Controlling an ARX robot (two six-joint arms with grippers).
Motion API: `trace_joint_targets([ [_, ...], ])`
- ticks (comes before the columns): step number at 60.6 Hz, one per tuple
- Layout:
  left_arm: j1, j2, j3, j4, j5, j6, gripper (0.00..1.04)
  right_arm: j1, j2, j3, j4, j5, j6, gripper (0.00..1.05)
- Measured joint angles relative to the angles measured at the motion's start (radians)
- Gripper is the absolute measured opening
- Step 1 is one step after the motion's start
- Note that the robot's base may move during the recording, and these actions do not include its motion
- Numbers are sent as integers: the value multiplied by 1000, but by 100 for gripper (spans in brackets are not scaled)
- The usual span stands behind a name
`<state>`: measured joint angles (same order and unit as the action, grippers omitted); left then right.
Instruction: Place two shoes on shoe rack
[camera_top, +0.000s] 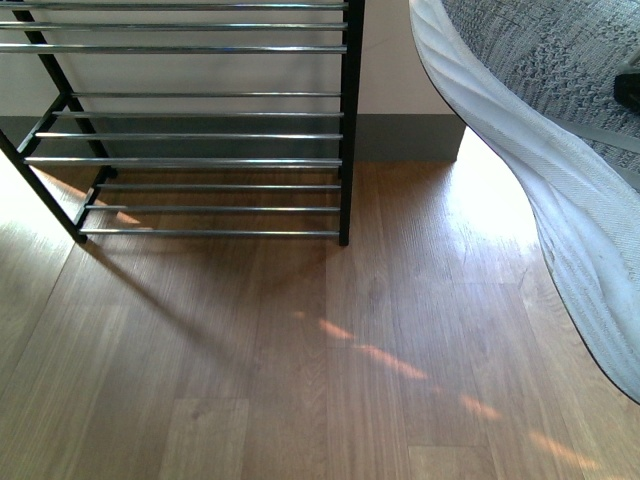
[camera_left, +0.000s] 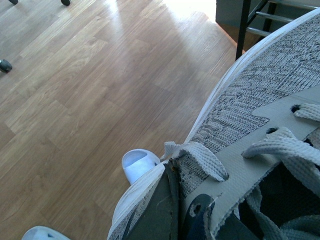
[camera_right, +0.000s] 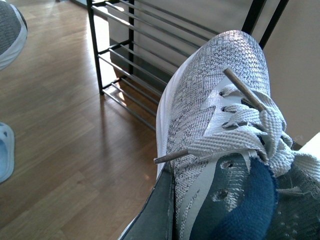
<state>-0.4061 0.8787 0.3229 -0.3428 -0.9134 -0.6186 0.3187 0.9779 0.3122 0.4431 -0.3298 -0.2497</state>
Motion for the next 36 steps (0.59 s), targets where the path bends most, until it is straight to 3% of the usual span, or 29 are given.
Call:
trace_joint_targets([
  [36, 0, 2, 0, 0, -1, 0, 1, -3, 0, -2, 0, 3, 0, 1],
])
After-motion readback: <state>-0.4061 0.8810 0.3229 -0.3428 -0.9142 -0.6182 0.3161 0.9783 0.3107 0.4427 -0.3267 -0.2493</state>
